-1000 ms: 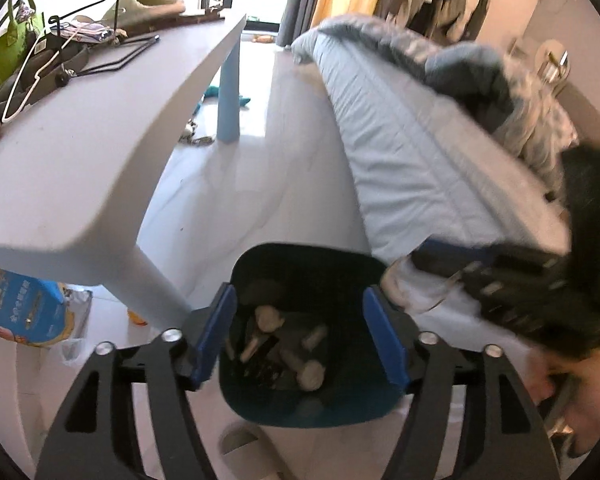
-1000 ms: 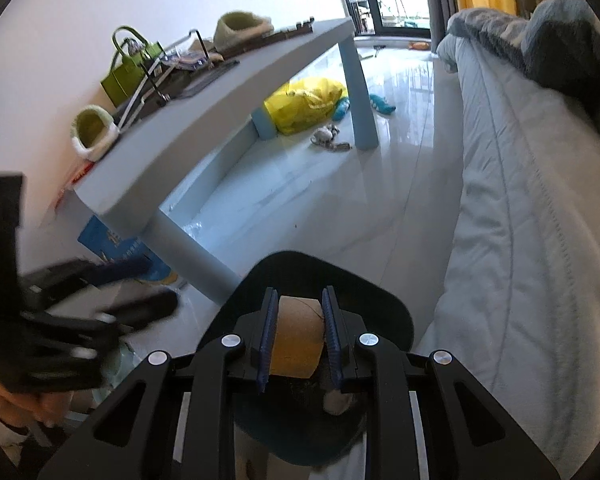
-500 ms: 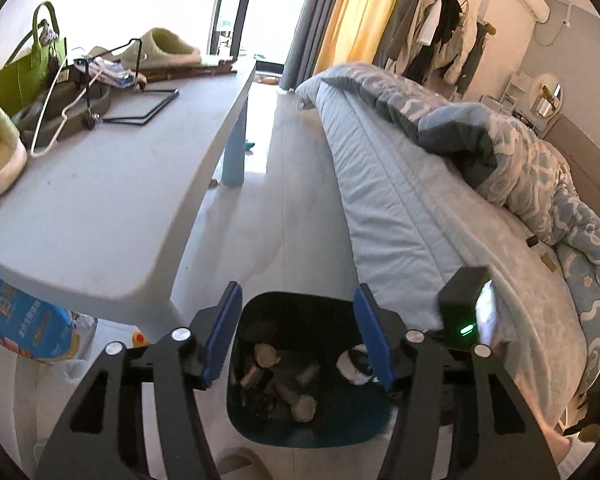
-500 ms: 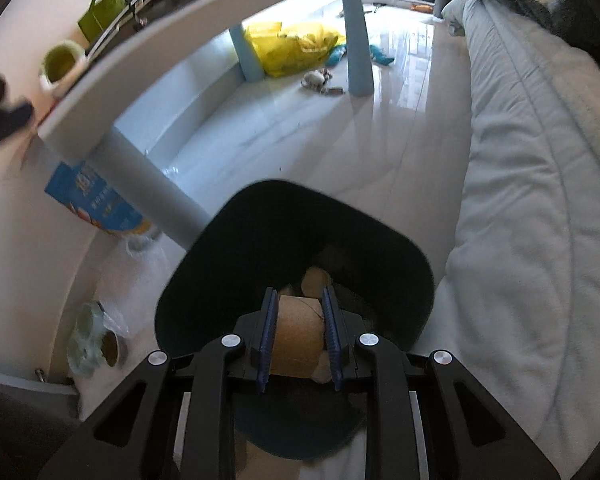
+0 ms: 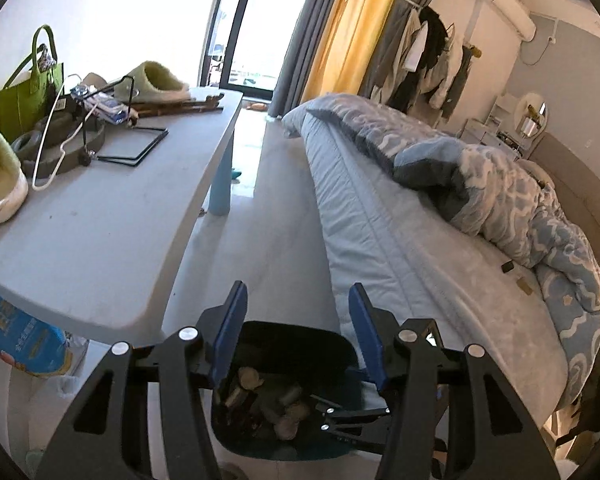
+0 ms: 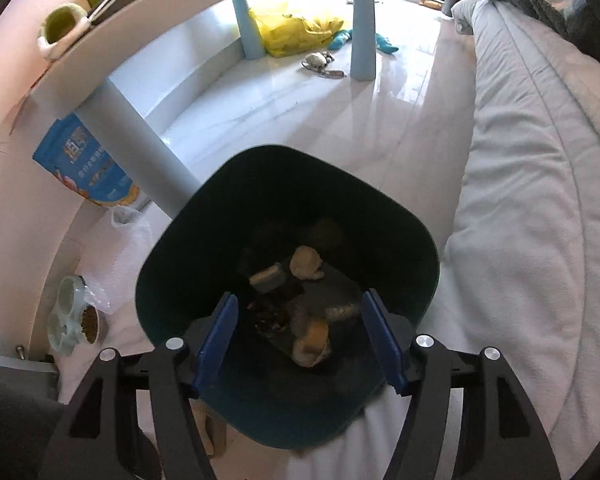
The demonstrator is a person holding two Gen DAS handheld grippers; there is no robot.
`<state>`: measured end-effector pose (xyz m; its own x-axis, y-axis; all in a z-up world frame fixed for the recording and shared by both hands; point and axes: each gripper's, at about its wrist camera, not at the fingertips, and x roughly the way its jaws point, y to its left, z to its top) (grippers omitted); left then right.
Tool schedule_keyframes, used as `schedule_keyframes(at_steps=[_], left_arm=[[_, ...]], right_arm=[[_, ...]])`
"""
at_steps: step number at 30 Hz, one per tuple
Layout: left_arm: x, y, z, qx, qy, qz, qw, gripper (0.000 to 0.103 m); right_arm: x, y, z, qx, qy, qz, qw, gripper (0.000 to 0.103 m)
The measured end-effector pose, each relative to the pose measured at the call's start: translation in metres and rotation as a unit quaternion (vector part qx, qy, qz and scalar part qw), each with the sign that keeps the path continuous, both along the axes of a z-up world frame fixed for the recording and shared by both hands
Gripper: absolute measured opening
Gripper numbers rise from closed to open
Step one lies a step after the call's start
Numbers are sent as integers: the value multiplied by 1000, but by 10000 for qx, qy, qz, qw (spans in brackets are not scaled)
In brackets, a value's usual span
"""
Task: Collect trash
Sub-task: 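Move both tools back over the bed toward the black plastic piece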
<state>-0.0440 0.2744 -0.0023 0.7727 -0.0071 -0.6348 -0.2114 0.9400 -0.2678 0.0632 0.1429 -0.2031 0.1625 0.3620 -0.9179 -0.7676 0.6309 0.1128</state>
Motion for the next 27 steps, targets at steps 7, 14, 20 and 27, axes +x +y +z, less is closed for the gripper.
schedule_keyframes(at_steps=[7,14,20,27], left_arm=[[2,-10,18,23,-196,-28,9998,55],[9,-34,36,280,-390,-131,9988,55],[21,-58,42,232,-436,-359,9981,56],[41,-89,47,366,-503,-499,9968,60]], right_arm=[[2,-12,33,407,-142,-17,9991,65],[8,-35,79,933,-400,-101,9948,65],[15,-60,112,1204,-748,-201,9897,65],[32,-99,127,1278,-878,-477,9868,65]])
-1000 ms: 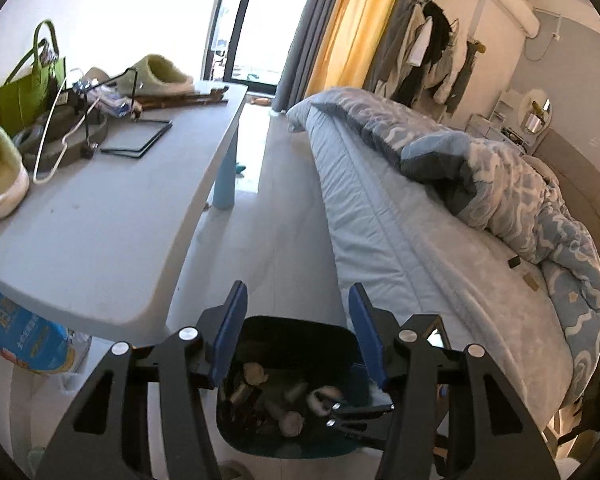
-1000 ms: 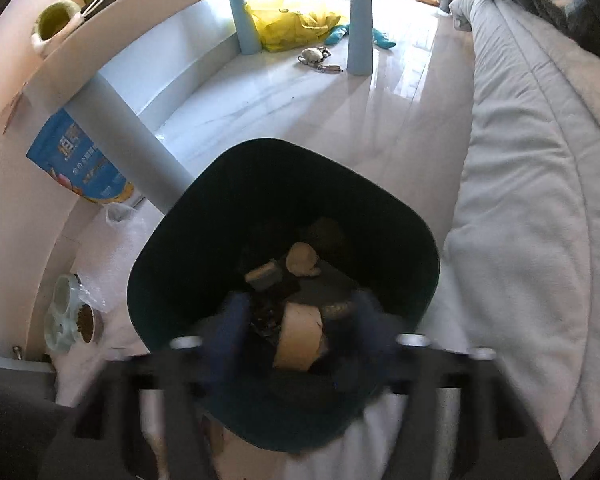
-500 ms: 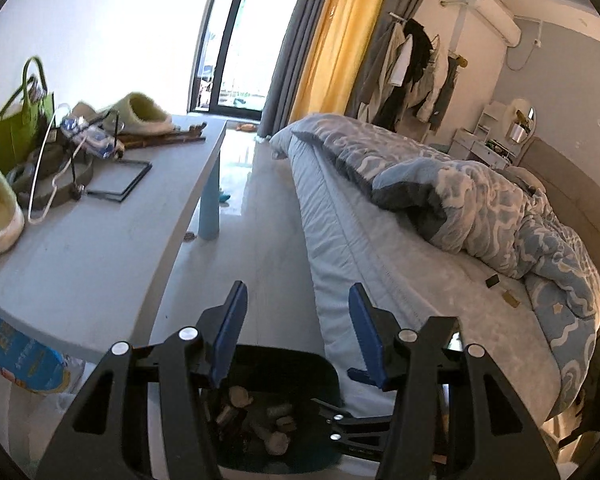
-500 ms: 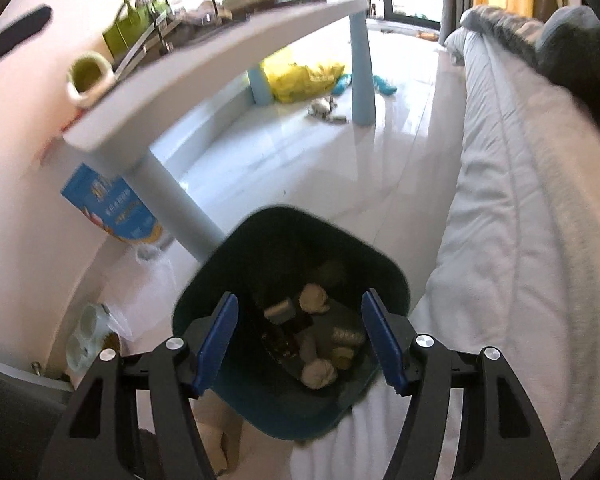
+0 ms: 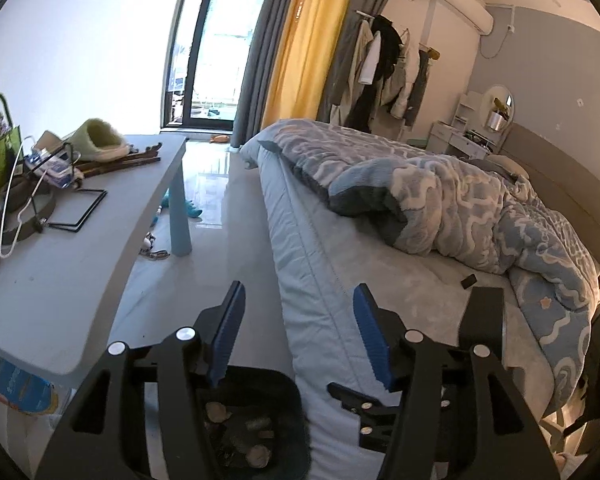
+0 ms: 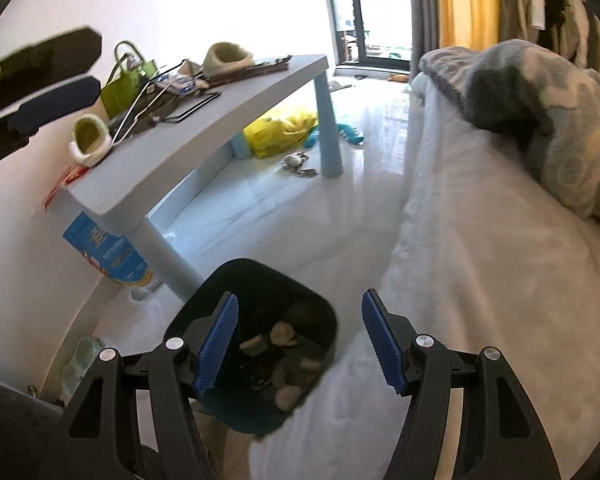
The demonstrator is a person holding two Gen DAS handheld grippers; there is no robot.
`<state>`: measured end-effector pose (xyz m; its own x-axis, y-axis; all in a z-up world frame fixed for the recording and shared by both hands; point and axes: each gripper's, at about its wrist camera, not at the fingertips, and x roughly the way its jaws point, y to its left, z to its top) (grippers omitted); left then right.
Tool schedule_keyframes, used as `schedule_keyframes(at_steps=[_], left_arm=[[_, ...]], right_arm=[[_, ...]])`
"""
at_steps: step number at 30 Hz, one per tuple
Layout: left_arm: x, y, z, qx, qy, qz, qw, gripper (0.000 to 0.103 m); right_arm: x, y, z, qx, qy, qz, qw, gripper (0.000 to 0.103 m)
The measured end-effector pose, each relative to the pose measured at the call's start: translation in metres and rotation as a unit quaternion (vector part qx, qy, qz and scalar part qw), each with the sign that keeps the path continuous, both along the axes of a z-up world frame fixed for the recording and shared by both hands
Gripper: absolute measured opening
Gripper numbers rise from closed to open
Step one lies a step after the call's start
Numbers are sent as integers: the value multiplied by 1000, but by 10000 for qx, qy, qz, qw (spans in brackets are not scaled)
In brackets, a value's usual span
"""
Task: Collect trash
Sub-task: 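Move both tools back over the bed toward the black plastic piece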
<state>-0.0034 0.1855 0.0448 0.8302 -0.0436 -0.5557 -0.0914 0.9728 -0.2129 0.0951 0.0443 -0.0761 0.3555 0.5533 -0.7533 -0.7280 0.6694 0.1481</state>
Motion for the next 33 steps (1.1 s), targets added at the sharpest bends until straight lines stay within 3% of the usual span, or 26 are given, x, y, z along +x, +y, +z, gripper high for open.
schedule_keyframes(at_steps=[27,33], left_arm=[[111,-116,-12,101,74,-971,9952,72],[130,-142,-18,194,149,-1171,9928,73]], right_arm=[[89,-162,31,102,-343,-1417,9893,67],[105,-198,34,114,-396,-1704,9845,73]])
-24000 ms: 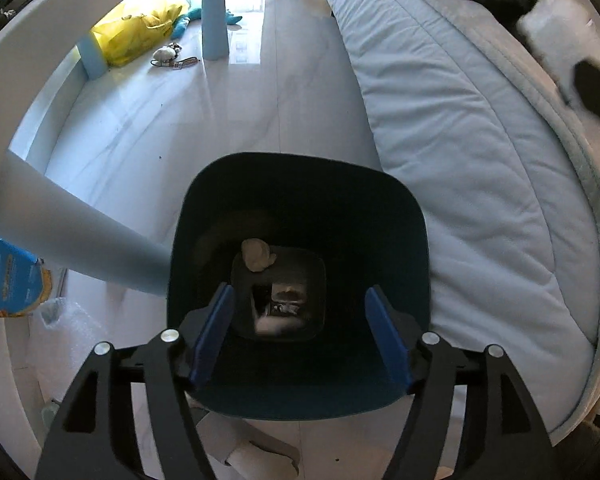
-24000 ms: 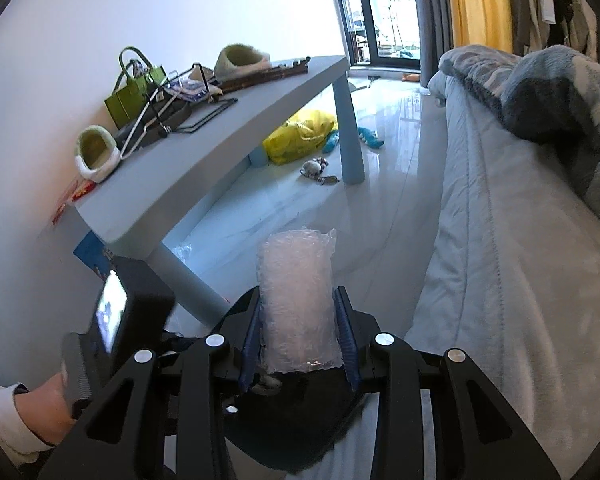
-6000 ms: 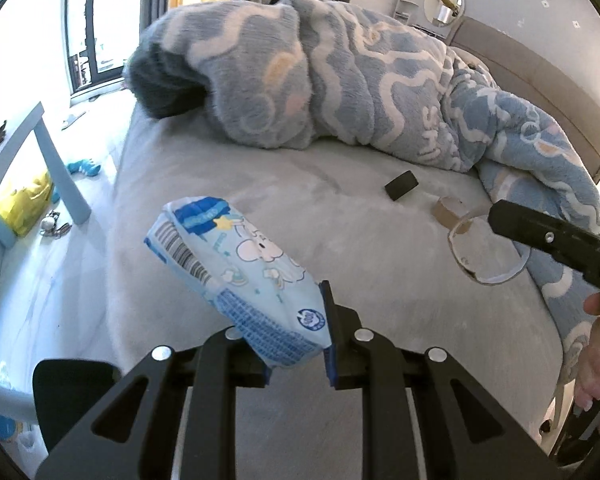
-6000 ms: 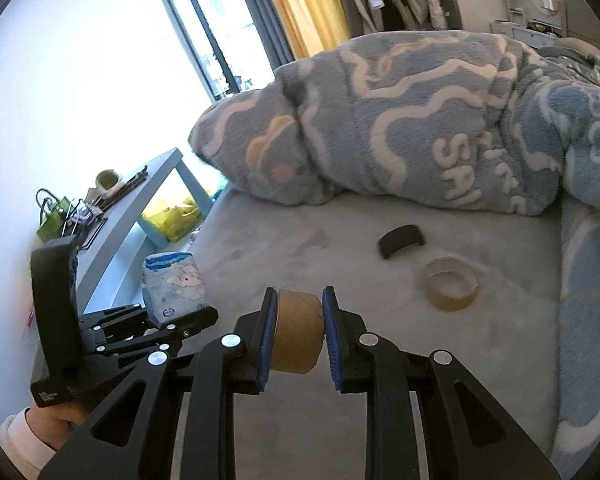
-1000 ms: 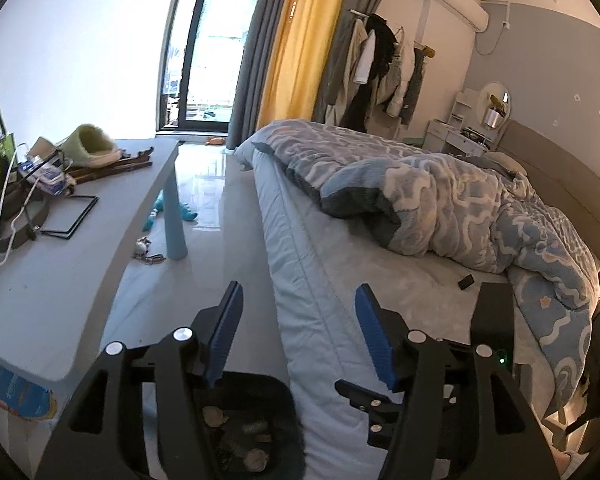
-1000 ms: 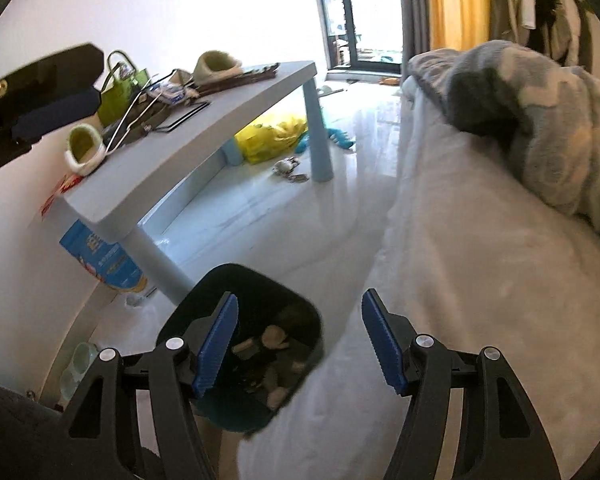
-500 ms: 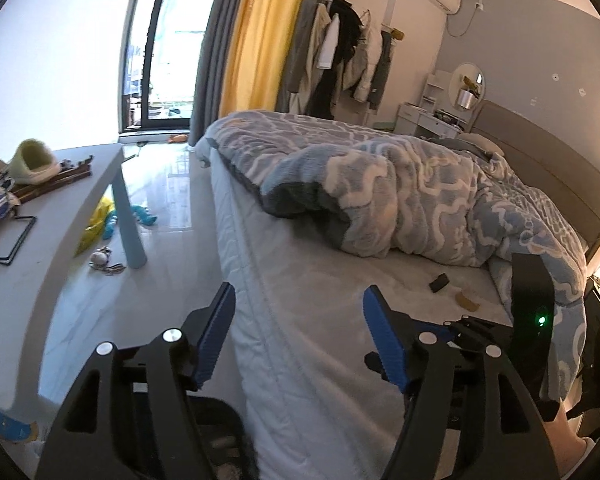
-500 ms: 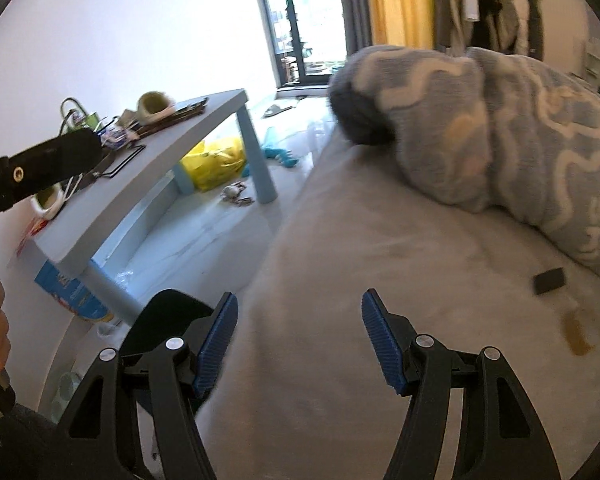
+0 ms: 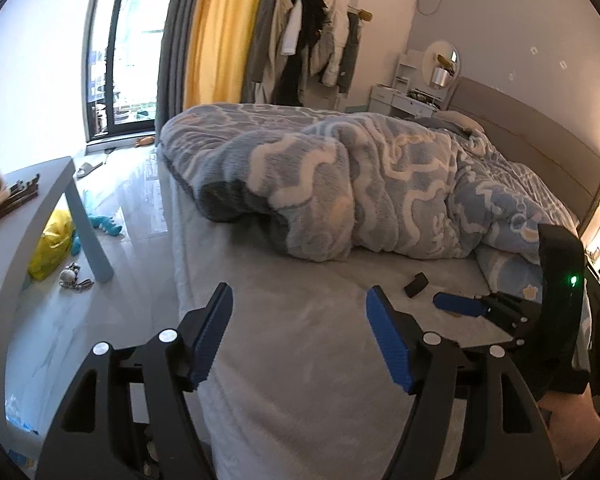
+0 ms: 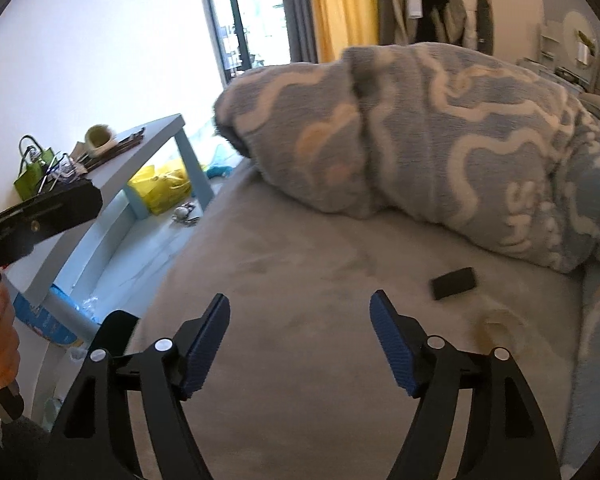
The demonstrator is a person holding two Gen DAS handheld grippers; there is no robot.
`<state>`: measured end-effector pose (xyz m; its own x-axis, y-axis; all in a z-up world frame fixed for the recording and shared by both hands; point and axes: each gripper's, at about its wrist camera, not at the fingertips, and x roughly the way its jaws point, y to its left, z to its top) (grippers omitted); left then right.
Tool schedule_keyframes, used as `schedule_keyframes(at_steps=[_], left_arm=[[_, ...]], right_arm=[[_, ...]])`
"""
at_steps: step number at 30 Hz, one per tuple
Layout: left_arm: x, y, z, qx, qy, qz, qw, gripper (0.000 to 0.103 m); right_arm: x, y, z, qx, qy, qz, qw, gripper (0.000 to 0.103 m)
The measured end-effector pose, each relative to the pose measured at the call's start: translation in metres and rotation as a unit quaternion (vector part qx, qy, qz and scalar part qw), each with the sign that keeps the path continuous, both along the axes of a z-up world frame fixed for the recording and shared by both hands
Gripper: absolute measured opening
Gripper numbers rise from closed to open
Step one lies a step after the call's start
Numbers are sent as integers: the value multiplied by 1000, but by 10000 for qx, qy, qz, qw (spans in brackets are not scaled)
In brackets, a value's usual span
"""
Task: Collect trash
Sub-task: 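Move both tools back over the bed toward the black plastic piece, then grasp the black plastic piece with the left gripper while the right grasps the tape ring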
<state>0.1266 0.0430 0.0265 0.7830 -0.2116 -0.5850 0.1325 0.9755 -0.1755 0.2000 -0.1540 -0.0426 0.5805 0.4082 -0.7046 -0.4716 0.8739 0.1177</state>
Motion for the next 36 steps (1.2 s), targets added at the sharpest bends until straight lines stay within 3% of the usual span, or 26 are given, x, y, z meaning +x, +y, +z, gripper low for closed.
schedule_keyframes(at_steps=[6,19,29,36], left_arm=[[16,-22,-3,0,23,-147,9999,80],[52,-73,-18,82,196,-462,9987,83],[82,-104,-34,140,398,-768,9962,83],[104,-122,-46,192,506,-978,9937,89]], right_arm=[[12,-31,-3,-65,14,-239,9997,74],[35,-94,-17,-255,194,-666,9973,74],[61,-119,-33,-454,459,-836,9944,74],[78,-129,-46,-528,736,-827,9924,74]])
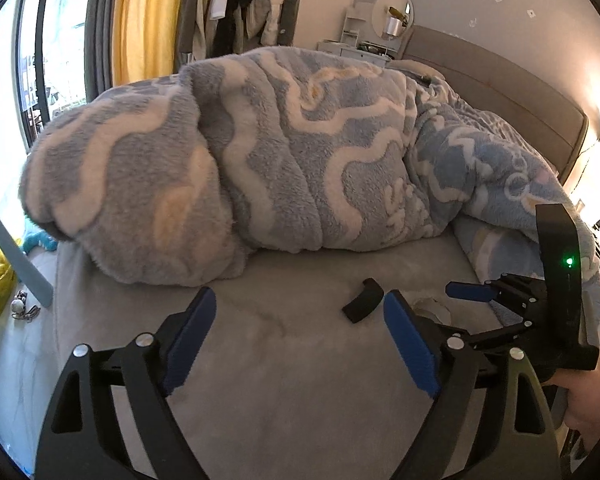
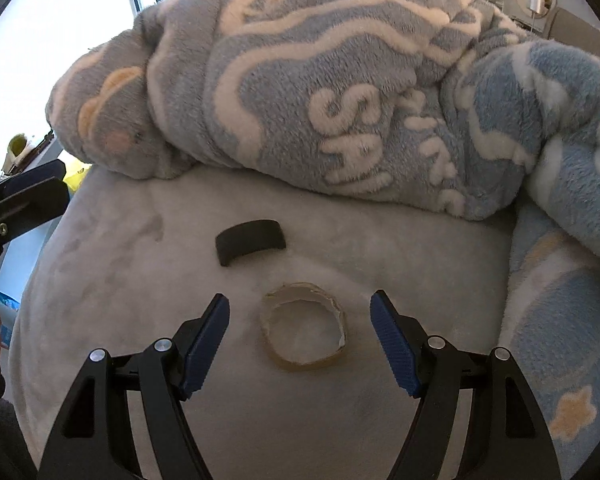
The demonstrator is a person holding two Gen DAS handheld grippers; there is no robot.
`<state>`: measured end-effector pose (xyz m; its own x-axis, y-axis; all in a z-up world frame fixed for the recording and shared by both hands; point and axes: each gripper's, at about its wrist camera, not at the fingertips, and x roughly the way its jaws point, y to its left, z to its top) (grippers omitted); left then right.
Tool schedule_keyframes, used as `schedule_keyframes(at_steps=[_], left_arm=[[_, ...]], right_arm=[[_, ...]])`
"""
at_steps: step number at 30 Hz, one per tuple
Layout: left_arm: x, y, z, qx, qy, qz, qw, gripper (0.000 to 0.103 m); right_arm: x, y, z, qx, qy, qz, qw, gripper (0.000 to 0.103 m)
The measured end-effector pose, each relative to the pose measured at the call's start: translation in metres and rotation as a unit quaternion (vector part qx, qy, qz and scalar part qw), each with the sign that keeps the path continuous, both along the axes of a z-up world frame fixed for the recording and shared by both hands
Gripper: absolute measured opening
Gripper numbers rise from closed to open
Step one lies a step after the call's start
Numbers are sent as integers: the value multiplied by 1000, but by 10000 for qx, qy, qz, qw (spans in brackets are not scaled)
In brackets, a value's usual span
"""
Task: Collect trash
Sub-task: 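Grasp the black plastic piece with the left gripper while the right grasps the tape ring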
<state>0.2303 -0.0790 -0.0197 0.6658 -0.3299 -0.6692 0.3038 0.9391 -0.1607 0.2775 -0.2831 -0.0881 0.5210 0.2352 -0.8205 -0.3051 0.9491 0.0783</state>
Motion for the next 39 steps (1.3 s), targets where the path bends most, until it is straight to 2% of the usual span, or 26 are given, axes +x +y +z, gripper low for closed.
schedule_keyframes(at_steps=[4,5,7,12,15,21,29,32,39], left_arm=[[11,-8,-10,0,120,-62,9999,89],[13,-11,-12,12,136,-83,9999,89],[16,-15,-16,22,161,-117,9998,89],[17,-23,-21,35,176,-235,9996,88],[17,-29,-25,103,192,-315,9993,85],[22,-42,-35,241,260,-479,9982,78],[27,-63,-48,402,302,-749,9959,72],[29,-71,-52,517,298,-810,9949,68],[38,-87,-62,702,354,-1013,9917,59]], right_arm=[[7,-1,-9,-11,221,95,9997,72],[8,-1,-12,-51,269,126,9995,66],[8,-2,-18,-90,340,149,9993,60],[10,-8,-24,50,388,147,9991,55],[9,-10,-24,63,349,211,9991,46],[5,-26,-11,134,150,122,9997,45],[-2,-56,16,692,-147,37,9975,45],[5,-70,20,972,-194,42,9951,45],[-1,-85,24,1117,-210,-87,9935,45]])
